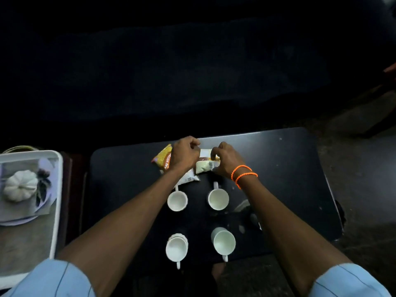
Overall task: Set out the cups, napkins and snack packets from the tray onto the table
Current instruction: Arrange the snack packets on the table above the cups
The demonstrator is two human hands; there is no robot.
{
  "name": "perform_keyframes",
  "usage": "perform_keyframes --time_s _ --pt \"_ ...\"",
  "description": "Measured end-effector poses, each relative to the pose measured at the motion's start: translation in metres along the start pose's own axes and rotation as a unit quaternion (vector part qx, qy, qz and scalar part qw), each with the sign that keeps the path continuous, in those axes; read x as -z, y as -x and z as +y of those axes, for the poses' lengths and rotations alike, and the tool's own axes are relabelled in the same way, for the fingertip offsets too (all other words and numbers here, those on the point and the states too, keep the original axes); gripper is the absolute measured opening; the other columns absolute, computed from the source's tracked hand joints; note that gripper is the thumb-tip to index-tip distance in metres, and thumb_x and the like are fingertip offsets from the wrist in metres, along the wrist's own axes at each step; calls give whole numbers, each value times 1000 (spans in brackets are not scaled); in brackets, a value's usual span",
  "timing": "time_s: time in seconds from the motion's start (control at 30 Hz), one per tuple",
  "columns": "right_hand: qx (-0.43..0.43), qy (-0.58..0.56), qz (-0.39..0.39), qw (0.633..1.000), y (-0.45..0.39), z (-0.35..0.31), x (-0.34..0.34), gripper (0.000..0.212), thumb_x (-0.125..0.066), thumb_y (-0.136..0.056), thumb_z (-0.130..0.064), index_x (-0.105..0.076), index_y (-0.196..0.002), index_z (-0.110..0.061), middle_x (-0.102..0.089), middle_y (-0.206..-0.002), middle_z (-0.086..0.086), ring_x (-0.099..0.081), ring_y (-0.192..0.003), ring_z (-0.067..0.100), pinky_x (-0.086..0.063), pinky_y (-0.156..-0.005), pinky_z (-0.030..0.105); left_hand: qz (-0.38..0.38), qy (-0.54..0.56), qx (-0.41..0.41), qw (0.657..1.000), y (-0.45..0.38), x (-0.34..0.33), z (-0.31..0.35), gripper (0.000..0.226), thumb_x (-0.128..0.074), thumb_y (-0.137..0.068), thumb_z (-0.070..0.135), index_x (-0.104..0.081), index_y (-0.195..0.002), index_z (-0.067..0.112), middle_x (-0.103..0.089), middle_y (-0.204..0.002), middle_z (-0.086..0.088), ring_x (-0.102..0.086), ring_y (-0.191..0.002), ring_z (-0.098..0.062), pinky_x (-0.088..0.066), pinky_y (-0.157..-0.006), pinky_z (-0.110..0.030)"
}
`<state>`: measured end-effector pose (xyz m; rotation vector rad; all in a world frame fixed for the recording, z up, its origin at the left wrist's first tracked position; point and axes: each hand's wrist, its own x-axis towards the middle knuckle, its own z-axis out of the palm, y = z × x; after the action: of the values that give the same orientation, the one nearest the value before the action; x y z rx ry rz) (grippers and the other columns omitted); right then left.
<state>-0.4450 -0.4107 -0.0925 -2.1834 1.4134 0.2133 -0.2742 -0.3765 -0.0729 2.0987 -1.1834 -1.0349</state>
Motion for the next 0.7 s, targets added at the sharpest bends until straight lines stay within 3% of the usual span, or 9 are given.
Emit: perform_keyframes --time_s 0.07,0.17,0.33,0.47,0.57,0.7 --pt "22 44 -18 999 -9 -10 -13 57 -84 -64 -32 -61 -115 -22 -51 -119 10 -50 -110 34 -46 -86 41 -40 -25 -7 999 -3 8 -11 25 -62 -88 2 -78 -105 11 -79 -105 -6 -72 -101 -23 -56 -91 -31" --pt "33 99 -33 994 -19 -16 -29 79 -86 -59 -36 -52 -130 -26 -47 -130 8 -44 -120 34 -41 -94 45 -99 -53 -31 993 -5 8 -25 23 -62 -88 -1 -78 -100 11 -78 -104 -7 -72 -98 -24 -54 -84 -29" --pt "35 113 -4 993 -27 -10 -33 65 -77 -74 -27 -51 -134 -25 -53 -126 10 -52 -116 34 -44 -94 43 -95 -34 -63 993 -7 0 -31 24 -62 -88 -3 -79 -99 11 -75 -106 -7 -65 -93 -19 -48 -81 -25" --pt "-41 -83 54 994 -28 3 -15 40 -75 -75 -27 -67 -113 -18 -67 -104 12 -63 -93 34 -51 -80 36 -34 3 -53 998 -12 -4 -24 19 -64 -87 0 -76 -95 12 -75 -102 -5 -68 -93 -19 -56 -88 -34" --pt "-136 -221 69 963 -31 20 -1 27 -76 -77 -16 -74 -104 -14 -75 -98 12 -68 -91 28 -50 -78 28 -16 9 -58 998 -19 -10 -14 23 -62 -88 -3 -73 -102 11 -69 -110 -10 -67 -100 -24 -56 -93 -37" --pt "-268 -278 26 922 -32 55 2 31 -76 -81 -15 -72 -110 -7 -74 -106 19 -69 -101 35 -54 -81 34 -37 -17 -61 997 -26 -32 -1 25 -64 -91 3 -70 -114 9 -64 -116 -12 -65 -104 -28 -53 -92 -37"
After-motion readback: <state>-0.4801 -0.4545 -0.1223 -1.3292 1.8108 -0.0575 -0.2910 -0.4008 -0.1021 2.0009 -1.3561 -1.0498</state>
